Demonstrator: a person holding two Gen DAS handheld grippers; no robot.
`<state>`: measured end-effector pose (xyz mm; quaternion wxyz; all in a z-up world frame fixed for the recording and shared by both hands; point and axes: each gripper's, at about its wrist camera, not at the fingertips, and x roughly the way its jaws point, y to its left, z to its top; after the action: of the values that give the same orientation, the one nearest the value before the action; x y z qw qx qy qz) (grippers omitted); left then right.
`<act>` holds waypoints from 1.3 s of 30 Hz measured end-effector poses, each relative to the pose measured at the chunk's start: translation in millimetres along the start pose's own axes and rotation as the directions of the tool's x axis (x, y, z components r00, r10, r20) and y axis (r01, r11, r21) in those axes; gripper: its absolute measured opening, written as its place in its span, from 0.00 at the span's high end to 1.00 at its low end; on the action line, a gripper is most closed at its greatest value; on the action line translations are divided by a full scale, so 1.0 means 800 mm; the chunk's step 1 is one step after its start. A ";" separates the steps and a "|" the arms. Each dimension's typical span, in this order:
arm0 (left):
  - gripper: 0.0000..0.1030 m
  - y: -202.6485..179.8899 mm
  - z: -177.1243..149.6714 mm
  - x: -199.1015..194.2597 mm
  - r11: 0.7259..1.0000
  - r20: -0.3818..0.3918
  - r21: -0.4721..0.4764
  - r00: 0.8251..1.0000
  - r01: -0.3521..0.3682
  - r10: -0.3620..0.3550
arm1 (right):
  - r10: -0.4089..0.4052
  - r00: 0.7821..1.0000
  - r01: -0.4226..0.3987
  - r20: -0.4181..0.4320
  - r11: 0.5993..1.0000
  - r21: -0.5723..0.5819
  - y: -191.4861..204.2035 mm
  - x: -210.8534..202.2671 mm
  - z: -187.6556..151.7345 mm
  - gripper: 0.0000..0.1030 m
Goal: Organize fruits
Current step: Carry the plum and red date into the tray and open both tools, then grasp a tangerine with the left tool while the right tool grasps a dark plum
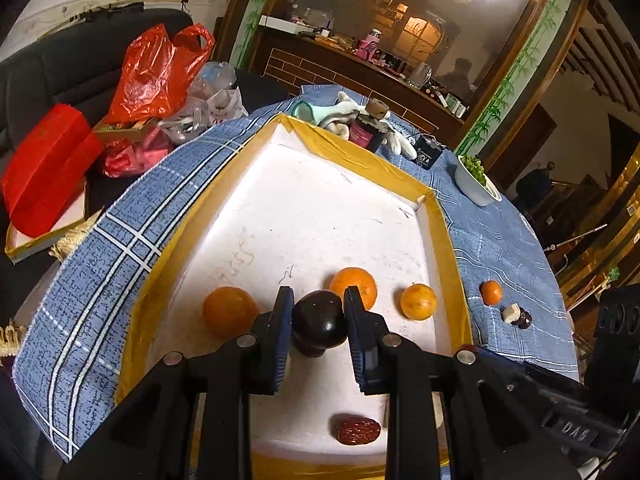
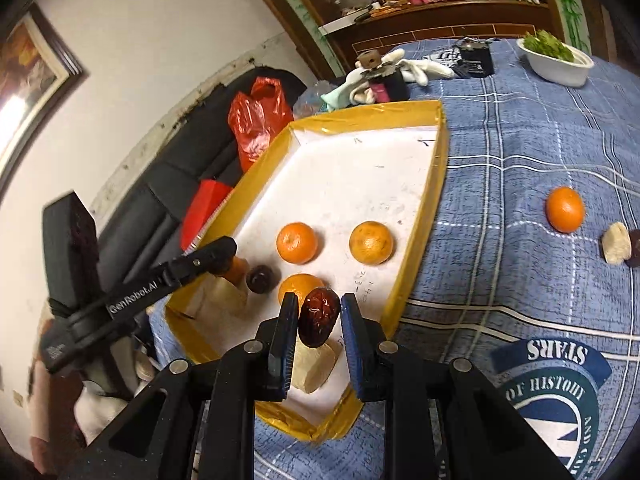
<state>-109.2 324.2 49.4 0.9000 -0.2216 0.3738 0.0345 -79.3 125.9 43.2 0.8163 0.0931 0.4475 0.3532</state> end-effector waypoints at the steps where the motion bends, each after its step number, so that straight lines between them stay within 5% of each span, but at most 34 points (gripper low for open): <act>1: 0.76 0.003 0.000 0.001 1.000 -0.002 -0.006 1.000 -0.003 0.003 | -0.015 1.000 0.015 -0.001 1.000 -0.015 0.004 0.004 0.000 0.76; 5: 0.73 0.013 0.001 0.003 0.999 -0.013 -0.041 1.000 -0.013 0.012 | -0.077 0.997 0.078 0.016 0.995 -0.065 0.015 0.011 0.001 0.75; 9: 0.49 0.021 0.003 -0.004 0.997 -0.006 -0.081 1.000 -0.001 0.000 | -0.091 0.995 0.093 0.027 0.993 -0.069 0.014 0.011 0.004 0.66; 15: 0.36 0.018 0.007 -0.023 0.995 0.019 -0.100 1.000 0.019 -0.018 | -0.089 0.994 0.092 0.068 0.995 -0.043 0.008 -0.012 0.005 0.63; 21: 0.34 0.011 0.011 -0.052 0.986 0.037 -0.127 0.994 0.104 -0.100 | -0.101 0.985 0.097 0.137 0.995 0.036 -0.017 -0.065 -0.004 0.63; 26: 0.24 -0.008 0.009 -0.073 0.987 0.061 -0.108 0.991 0.121 -0.115 | -0.185 0.958 0.151 0.218 0.975 0.160 -0.073 -0.133 -0.032 0.57; 32: 0.24 -0.061 -0.006 -0.076 0.985 0.005 -0.024 0.985 0.171 -0.171 | -0.251 0.926 0.145 0.281 0.925 0.351 -0.141 -0.197 -0.068 0.57; 39: 0.22 -0.124 -0.029 -0.078 0.973 -0.049 0.108 0.979 0.202 -0.198 | -0.283 0.907 0.146 0.313 0.906 0.397 -0.163 -0.230 -0.090 0.49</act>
<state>-146.7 231.8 115.2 0.9026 -0.2079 0.3681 -0.0815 -136.7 -103.0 62.3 0.8874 0.2558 0.3542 0.1472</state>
